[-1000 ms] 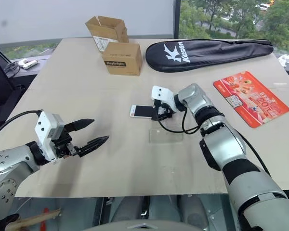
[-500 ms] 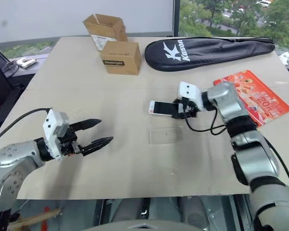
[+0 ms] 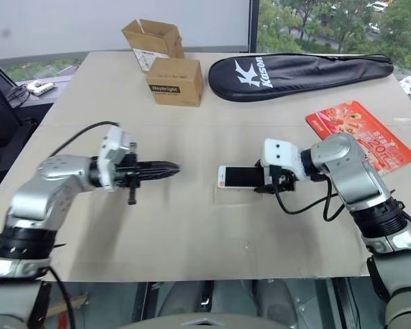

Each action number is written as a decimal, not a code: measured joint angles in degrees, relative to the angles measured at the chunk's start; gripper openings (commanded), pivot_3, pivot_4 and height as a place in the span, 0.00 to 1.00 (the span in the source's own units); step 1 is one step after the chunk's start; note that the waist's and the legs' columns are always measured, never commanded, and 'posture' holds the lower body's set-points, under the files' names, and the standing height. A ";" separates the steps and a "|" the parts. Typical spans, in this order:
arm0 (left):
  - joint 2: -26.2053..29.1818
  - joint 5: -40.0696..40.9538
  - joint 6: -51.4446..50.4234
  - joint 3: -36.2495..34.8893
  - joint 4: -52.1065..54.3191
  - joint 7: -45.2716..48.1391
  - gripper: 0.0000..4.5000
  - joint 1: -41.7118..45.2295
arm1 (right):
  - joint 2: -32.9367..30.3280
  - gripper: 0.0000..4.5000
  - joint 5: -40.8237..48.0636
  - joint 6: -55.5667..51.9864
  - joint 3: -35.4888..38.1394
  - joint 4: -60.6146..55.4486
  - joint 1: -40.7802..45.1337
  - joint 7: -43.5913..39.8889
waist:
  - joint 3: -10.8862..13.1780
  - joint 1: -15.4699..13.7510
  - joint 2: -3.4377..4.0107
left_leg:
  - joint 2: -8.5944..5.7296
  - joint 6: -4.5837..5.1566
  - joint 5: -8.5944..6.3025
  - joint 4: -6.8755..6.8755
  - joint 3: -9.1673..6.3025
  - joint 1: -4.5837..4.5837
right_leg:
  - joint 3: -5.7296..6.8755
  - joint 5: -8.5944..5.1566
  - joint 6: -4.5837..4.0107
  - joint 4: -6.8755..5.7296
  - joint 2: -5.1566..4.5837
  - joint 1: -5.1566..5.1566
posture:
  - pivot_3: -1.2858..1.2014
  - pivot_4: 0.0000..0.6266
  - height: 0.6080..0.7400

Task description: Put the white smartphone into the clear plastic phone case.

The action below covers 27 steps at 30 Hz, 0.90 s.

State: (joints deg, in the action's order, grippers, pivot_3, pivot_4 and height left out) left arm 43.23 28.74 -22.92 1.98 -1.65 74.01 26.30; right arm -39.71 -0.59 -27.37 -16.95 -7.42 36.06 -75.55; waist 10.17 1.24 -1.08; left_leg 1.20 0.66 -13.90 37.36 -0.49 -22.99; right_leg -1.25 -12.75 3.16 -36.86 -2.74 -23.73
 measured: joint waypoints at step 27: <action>-12.58 -17.76 7.28 17.44 -7.14 -0.37 0.01 4.93 | -4.73 0.62 -4.39 6.37 -5.16 -1.41 -2.62 2.33 | 0.00 -0.51 -0.02 | 0.00 0.02 0.00 0.10 -0.06 -0.02 | 0.01 0.00 0.01 -0.02 0.02 0.03 | 0.52 0.24 1.00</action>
State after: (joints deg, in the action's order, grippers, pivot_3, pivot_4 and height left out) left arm 30.66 10.97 -15.65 19.41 -8.79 73.64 31.24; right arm -44.44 -4.99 -21.00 -22.11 -8.83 33.43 -73.21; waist 10.17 0.73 -1.09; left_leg 1.20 0.67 -13.90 37.45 -0.55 -23.01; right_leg -1.24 -12.75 3.17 -36.88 -2.71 -23.70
